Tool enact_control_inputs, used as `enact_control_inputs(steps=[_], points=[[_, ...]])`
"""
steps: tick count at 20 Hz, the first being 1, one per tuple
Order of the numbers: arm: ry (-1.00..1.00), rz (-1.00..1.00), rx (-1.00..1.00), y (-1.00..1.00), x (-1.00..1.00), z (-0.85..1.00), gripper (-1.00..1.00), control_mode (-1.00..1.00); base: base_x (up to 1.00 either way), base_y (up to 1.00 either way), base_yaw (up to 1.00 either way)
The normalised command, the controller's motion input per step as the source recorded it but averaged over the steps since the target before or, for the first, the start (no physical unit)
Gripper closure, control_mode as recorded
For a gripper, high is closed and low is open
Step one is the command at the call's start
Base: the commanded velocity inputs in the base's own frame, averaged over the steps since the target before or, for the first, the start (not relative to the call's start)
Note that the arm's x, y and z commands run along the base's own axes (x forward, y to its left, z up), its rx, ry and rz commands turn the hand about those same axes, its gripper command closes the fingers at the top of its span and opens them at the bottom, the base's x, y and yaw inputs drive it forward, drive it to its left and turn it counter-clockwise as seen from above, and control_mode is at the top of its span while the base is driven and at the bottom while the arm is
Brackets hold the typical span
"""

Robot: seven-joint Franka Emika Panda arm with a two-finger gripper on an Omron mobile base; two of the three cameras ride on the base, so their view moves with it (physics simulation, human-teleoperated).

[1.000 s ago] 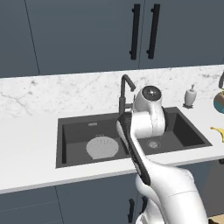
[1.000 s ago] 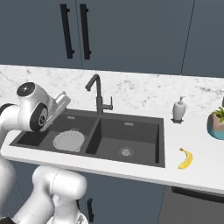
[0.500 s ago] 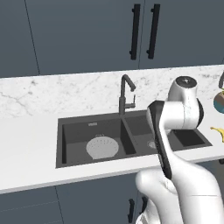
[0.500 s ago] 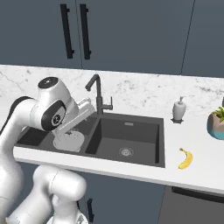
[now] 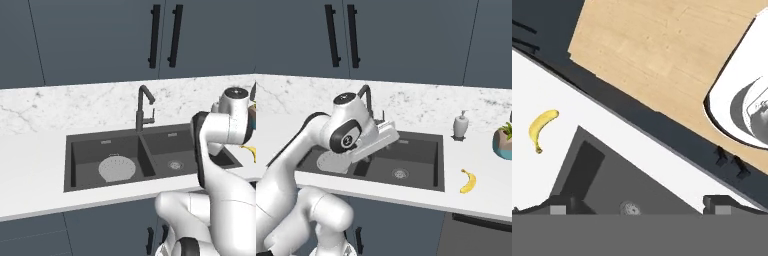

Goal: Put the colander in the sink, put the banana in the colander, and turn on the sink faucet and pour water over the colander.

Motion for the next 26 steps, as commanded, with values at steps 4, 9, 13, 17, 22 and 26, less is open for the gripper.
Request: enact_control_inputs(steps=[4,9,13,17,22,26], points=[[0.06,-0.39,0.00,-0.82,0.26,-0.08,-1.00,-1.00,0.00,0.00,0.00],[0.02,-0.29,0.00,-0.70,0.23,-0.05,-1.00,-1.00,0.00,0.00,0.00],[0.00,-0.26,0.00,-0.51,0.33,-0.13,-1.00,-1.00,0.00,0.00,0.00],[0.00,-0.20,0.00,-0.42,0.33,-0.29,-1.00,-1.00,0.00,0.00,0.00],[-0.04,-0.18,0.00,-0.34,0.34,-0.40,-1.00,-1.00,0.00,0.00,0.00],[-0.06,-0.18,0.00,-0.30,0.34,-0.43,-1.00,-1.00,0.00,0.00,0.00]])
